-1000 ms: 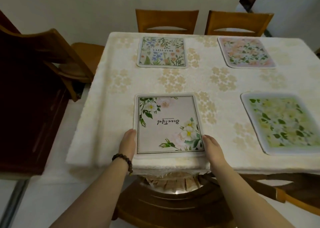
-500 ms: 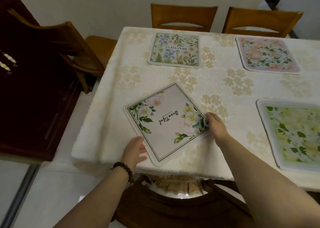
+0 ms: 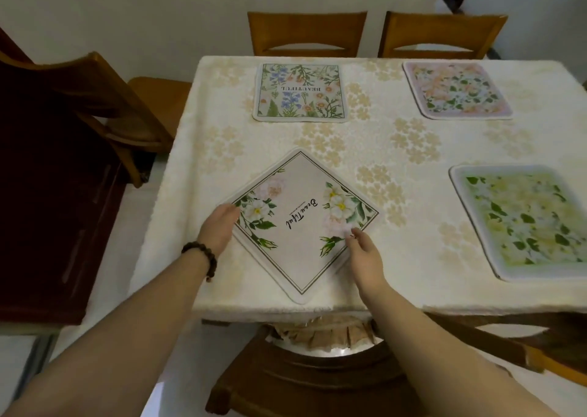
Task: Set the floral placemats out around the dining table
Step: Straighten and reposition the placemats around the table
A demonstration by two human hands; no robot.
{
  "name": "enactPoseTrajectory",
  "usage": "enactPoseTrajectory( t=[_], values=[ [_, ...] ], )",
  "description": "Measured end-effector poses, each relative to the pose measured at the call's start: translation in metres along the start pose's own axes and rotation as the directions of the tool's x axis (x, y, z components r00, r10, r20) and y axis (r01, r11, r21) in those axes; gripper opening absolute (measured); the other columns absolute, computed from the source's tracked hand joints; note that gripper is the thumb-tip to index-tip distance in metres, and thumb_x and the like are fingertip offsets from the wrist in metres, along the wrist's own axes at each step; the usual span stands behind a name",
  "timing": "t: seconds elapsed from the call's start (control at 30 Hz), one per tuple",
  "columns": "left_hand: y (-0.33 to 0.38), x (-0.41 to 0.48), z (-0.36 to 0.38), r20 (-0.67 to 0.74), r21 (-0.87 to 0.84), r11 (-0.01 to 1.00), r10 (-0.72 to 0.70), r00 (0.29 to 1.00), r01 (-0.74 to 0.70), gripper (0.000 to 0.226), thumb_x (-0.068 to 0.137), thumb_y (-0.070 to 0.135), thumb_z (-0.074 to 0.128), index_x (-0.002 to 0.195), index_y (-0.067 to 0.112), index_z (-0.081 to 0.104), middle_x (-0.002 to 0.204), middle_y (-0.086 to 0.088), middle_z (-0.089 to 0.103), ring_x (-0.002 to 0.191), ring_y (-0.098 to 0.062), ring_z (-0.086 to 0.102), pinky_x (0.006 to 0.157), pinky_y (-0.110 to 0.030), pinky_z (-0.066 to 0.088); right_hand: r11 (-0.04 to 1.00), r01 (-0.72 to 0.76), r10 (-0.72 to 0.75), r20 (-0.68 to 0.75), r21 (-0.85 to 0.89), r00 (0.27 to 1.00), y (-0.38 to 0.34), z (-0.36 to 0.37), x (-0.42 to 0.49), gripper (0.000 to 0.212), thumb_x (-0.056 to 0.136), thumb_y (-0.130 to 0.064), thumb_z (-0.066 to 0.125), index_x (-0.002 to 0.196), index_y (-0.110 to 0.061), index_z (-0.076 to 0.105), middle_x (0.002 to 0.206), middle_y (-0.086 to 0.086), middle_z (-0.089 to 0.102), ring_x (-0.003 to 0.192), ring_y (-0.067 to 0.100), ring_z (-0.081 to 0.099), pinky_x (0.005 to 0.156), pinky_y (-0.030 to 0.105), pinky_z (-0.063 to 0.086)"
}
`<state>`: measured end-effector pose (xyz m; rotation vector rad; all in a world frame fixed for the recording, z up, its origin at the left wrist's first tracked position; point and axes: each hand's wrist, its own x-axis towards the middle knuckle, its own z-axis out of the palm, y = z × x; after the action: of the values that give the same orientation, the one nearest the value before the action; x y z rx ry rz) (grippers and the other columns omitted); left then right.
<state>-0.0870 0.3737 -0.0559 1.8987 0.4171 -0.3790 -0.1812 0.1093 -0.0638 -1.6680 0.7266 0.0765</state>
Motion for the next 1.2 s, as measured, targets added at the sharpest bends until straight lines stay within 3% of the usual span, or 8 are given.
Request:
enactPoseTrajectory(
  t=[0.17, 0.33, 0.47, 0.53, 0.63, 0.97, 1.1, 1.2],
  values=[
    [0.010, 0.044, 0.003, 0.066, 0.316, 0.945, 0.065, 0.996, -0.083, 0.048, 0.094, 0.038, 0.048, 0.134, 0.012, 0.047, 0.130, -0.007, 0.052, 0.119, -0.026, 0.050, 0.084, -0.024, 0.033, 0.988, -0.097, 0.096, 0.014, 0.119, 0.995, 0.009, 0.024, -0.027, 0.047, 0.097, -0.026, 0.048, 0.143, -0.019, 0.042, 0.148, 0.007, 0.042, 0.135, 0.023, 0.039, 0.101, 0.029, 0.030],
    [0.003, 0.063, 0.002, 0.070, 0.493, 0.861, 0.103, 0.992, -0.124, 0.033, 0.089, 0.038, 0.049, 0.095, 0.008, 0.060, 0.100, -0.011, 0.061, 0.089, -0.028, 0.059, 0.074, -0.034, 0.047, 0.978, -0.147, 0.152, -0.019, 0.147, 0.988, 0.012, 0.027, -0.027, 0.051, 0.096, -0.026, 0.049, 0.145, -0.018, 0.038, 0.152, 0.007, 0.037, 0.139, 0.025, 0.034, 0.114, 0.041, 0.029],
    [0.000, 0.059, 0.007, 0.060, 0.541, 0.824, 0.166, 0.984, -0.172, 0.025, 0.081, 0.035, 0.049, 0.081, 0.013, 0.060, 0.084, -0.011, 0.063, 0.079, -0.031, 0.062, 0.056, -0.028, 0.040, 0.985, -0.129, 0.134, -0.037, 0.118, 0.990, 0.011, 0.026, -0.021, 0.049, 0.094, -0.023, 0.050, 0.142, -0.018, 0.043, 0.150, 0.008, 0.041, 0.137, 0.024, 0.038, 0.111, 0.038, 0.031],
    [-0.002, 0.056, 0.009, 0.024, 0.503, 0.855, 0.129, 0.991, -0.124, 0.037, 0.081, 0.039, 0.051, 0.109, 0.016, 0.061, 0.111, -0.012, 0.065, 0.098, -0.032, 0.061, 0.072, -0.032, 0.048, 0.987, -0.114, 0.120, -0.048, 0.109, 0.992, 0.008, 0.022, -0.017, 0.049, 0.093, -0.023, 0.051, 0.142, -0.019, 0.044, 0.148, 0.008, 0.042, 0.136, 0.024, 0.039, 0.109, 0.036, 0.031],
    [-0.004, 0.045, 0.006, -0.007, 0.407, 0.914, 0.010, 1.000, -0.007, 0.077, 0.079, 0.048, 0.051, 0.148, 0.024, 0.027, 0.145, -0.008, 0.045, 0.125, -0.030, 0.048, 0.099, -0.036, 0.038, 0.993, -0.097, 0.101, -0.051, 0.072, 0.994, 0.004, 0.014, -0.004, 0.047, 0.093, -0.026, 0.051, 0.140, -0.023, 0.045, 0.147, 0.007, 0.044, 0.134, 0.024, 0.041, 0.111, 0.039, 0.033],
    [-0.023, -0.016, 0.019, 0.023, 0.158, 0.980, -0.123, 0.992, 0.118, 0.068, 0.088, 0.040, 0.053, 0.149, 0.032, 0.023, 0.144, -0.004, 0.045, 0.124, -0.025, 0.045, 0.099, -0.033, 0.034, 0.997, -0.027, 0.031, 0.053, -0.072, 0.998, -0.025, -0.019, 0.077, 0.045, 0.092, -0.032, 0.050, 0.137, -0.027, 0.049, 0.141, 0.006, 0.051, 0.114, 0.023, 0.051, 0.093, 0.030, 0.036],
    [-0.028, -0.034, 0.024, 0.060, 0.034, 0.984, -0.177, 0.982, 0.175, 0.071, 0.083, 0.037, 0.056, 0.148, 0.034, 0.025, 0.144, -0.007, 0.043, 0.122, -0.027, 0.049, 0.106, -0.043, 0.039, 0.991, 0.003, 0.015, 0.130, -0.136, 0.991, -0.041, -0.020, 0.108, 0.045, 0.093, -0.032, 0.047, 0.138, -0.024, 0.049, 0.143, 0.005, 0.048, 0.123, 0.021, 0.047, 0.104, 0.032, 0.035],
    [-0.032, -0.046, 0.028, 0.108, -0.052, 0.976, -0.203, 0.973, 0.209, 0.082, 0.071, 0.041, 0.055, 0.147, 0.035, 0.024, 0.136, -0.007, 0.053, 0.107, -0.020, 0.060, 0.091, -0.034, 0.047, 0.990, 0.011, 0.016, 0.192, -0.140, 0.981, -0.052, -0.019, 0.125, 0.043, 0.093, -0.027, 0.048, 0.135, -0.019, 0.052, 0.141, 0.006, 0.051, 0.121, 0.021, 0.048, 0.104, 0.032, 0.037]
  ],
)
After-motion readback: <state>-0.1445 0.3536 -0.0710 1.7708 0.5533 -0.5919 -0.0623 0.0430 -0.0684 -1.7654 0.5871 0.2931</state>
